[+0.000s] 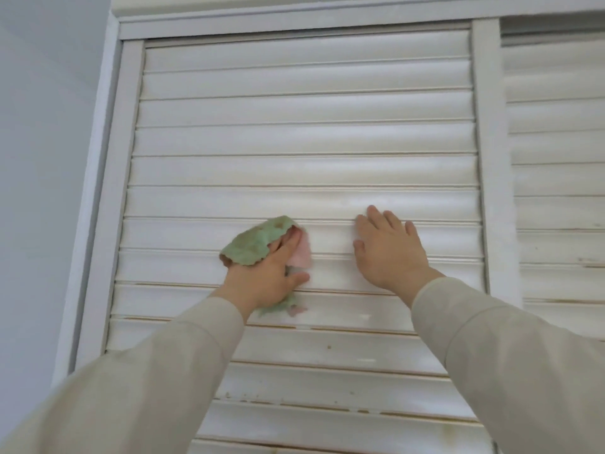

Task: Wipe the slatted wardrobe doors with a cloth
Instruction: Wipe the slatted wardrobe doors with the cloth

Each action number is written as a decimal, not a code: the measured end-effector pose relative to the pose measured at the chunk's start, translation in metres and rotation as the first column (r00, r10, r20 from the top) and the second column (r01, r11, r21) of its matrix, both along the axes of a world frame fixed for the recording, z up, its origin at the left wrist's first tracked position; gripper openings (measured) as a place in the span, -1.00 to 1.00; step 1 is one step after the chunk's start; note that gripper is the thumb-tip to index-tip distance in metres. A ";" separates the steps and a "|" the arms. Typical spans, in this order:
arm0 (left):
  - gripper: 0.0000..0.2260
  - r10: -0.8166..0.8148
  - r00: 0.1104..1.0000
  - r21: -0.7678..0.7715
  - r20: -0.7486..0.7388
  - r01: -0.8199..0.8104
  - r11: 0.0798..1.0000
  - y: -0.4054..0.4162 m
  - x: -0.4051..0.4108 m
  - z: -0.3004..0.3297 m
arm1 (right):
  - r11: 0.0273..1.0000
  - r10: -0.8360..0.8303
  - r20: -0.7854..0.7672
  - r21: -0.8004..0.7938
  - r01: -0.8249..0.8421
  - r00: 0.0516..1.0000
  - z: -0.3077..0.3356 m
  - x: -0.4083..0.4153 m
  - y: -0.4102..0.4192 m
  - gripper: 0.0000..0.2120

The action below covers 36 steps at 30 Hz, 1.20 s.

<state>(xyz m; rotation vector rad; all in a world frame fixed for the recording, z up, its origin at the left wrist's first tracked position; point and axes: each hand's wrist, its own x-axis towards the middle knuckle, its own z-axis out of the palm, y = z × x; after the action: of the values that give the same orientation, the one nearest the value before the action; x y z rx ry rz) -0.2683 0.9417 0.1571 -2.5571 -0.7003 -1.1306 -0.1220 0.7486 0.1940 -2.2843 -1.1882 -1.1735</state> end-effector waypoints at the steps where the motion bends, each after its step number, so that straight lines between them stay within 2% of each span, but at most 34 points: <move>1: -0.24 -0.011 0.998 -0.078 0.063 0.016 0.997 0.003 -0.004 0.002 | 0.997 -0.037 -0.032 0.066 0.039 0.999 -0.001 0.009 -0.012 -0.49; 3: -0.23 -0.044 0.977 -0.208 0.207 0.088 0.974 -0.007 0.002 0.006 | 0.993 -0.075 -0.072 0.088 0.081 0.995 -0.002 0.029 -0.037 -0.49; 5: -0.22 -0.047 0.970 -0.207 0.238 0.098 0.973 -0.030 0.020 0.006 | 0.998 -0.064 -0.050 -0.006 0.064 0.997 0.000 0.042 -0.049 -0.47; 8: -0.25 -0.145 0.987 -0.107 0.073 0.153 0.982 -0.072 0.063 -0.006 | 0.996 -0.038 -0.044 -0.083 0.034 0.998 0.011 0.047 -0.053 -0.46; 11: -0.24 -0.273 0.958 -0.121 -0.089 0.261 0.958 -0.104 0.093 -0.014 | 0.989 -0.022 -0.030 -0.144 0.018 0.999 0.017 0.048 -0.058 -0.44; 14: -0.27 -0.309 0.940 -0.180 -0.144 0.283 0.942 -0.108 0.091 -0.009 | 0.982 0.015 -0.046 -0.185 -0.023 0.999 0.017 0.056 -0.071 -0.45; 16: -0.26 -0.303 0.952 -0.220 -0.052 0.285 0.933 -0.089 0.079 -0.007 | 0.979 0.049 -0.053 -0.197 -0.058 0.997 0.018 0.061 -0.076 -0.47; 19: -0.22 -0.225 0.958 -0.243 0.177 0.264 0.933 -0.070 0.069 -0.009 | 0.970 0.075 -0.104 -0.222 -0.097 0.992 0.021 0.064 -0.076 -0.47; 21: -0.19 -0.161 0.958 -0.239 0.236 0.218 0.946 -0.077 0.076 -0.011 | 0.970 0.061 -0.108 -0.228 -0.084 0.992 0.020 0.064 -0.073 -0.46; 23: -0.17 -0.189 0.967 -0.196 0.171 0.222 0.955 -0.095 0.089 -0.012 | 0.974 0.045 -0.087 -0.217 -0.063 0.995 0.018 0.063 -0.070 -0.45; 26: -0.20 -0.334 0.942 -0.163 -0.039 0.324 0.932 -0.130 0.113 -0.019 | 0.981 0.028 -0.063 -0.192 -0.040 0.998 0.016 0.059 -0.067 -0.47; 29: -0.44 -0.354 0.925 -0.130 -0.141 0.337 0.933 -0.157 0.126 -0.018 | 0.991 -0.023 -0.056 -0.134 0.015 0.998 0.011 0.047 -0.065 -0.50; 31: -0.55 -0.320 0.930 -0.108 -0.183 0.304 0.946 -0.163 0.124 -0.015 | 0.993 -0.071 -0.055 -0.094 0.066 0.996 0.005 0.039 -0.062 -0.46; 36: -0.59 -0.321 0.931 -0.095 -0.174 0.308 0.947 -0.149 0.107 -0.013 | 0.990 -0.139 -0.098 0.017 0.141 0.985 -0.007 0.025 -0.047 -0.39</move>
<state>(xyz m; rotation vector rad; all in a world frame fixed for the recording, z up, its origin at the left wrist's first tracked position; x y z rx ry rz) -0.1616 0.7924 0.1438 -2.8590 -0.2925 -0.9451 -0.0967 0.7020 0.1872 -2.4105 -0.9878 -1.1036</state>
